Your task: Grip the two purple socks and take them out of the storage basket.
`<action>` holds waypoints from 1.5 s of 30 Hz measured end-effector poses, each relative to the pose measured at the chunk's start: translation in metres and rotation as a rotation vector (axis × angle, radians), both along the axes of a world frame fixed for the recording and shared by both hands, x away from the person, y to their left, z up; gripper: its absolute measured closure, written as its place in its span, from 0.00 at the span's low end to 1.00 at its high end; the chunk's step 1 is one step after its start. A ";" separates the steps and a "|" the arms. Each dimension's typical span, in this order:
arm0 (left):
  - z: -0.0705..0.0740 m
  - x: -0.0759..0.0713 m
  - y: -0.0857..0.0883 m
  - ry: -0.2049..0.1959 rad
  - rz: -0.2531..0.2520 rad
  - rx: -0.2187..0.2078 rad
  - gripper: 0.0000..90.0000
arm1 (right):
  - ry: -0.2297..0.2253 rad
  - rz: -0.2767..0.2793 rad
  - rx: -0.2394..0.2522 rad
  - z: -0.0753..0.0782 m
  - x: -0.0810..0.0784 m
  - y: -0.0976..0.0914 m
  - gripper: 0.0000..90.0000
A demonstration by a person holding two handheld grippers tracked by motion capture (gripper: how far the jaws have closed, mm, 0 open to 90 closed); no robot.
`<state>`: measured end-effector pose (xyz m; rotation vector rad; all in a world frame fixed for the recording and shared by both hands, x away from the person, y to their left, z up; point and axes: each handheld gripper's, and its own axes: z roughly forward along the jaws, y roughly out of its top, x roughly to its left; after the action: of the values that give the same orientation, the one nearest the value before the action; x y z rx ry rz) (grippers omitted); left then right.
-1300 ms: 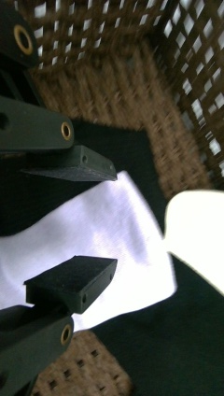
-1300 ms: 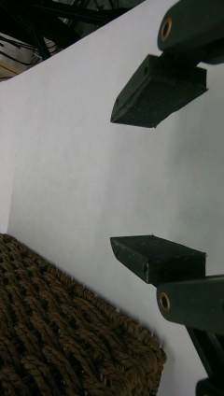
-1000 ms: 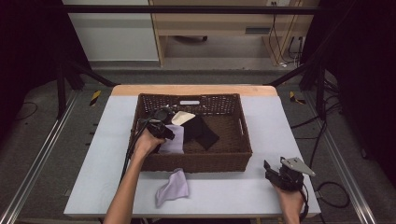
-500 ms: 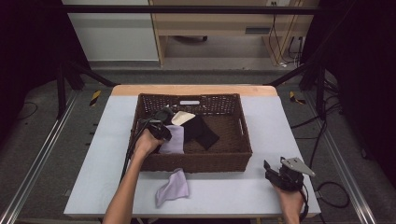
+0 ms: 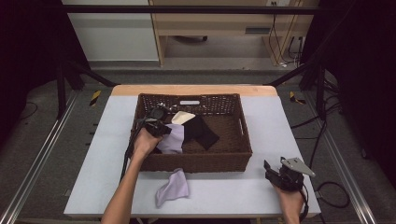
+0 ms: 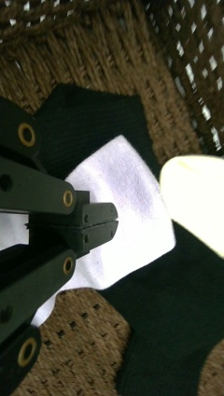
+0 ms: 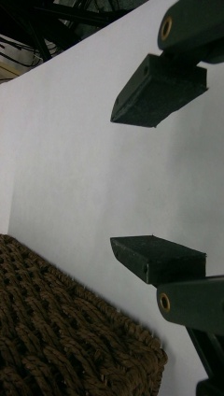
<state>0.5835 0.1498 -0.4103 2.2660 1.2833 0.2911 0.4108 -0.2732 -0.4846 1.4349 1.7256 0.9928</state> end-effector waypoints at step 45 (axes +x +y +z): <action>-0.010 0.001 -0.009 0.082 -0.045 0.087 0.96 | 0.001 0.004 -0.001 0.000 0.000 0.000 0.37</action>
<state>0.5847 0.1413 -0.4204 2.3995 1.2812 0.2440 0.4110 -0.2732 -0.4847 1.4322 1.7294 0.9935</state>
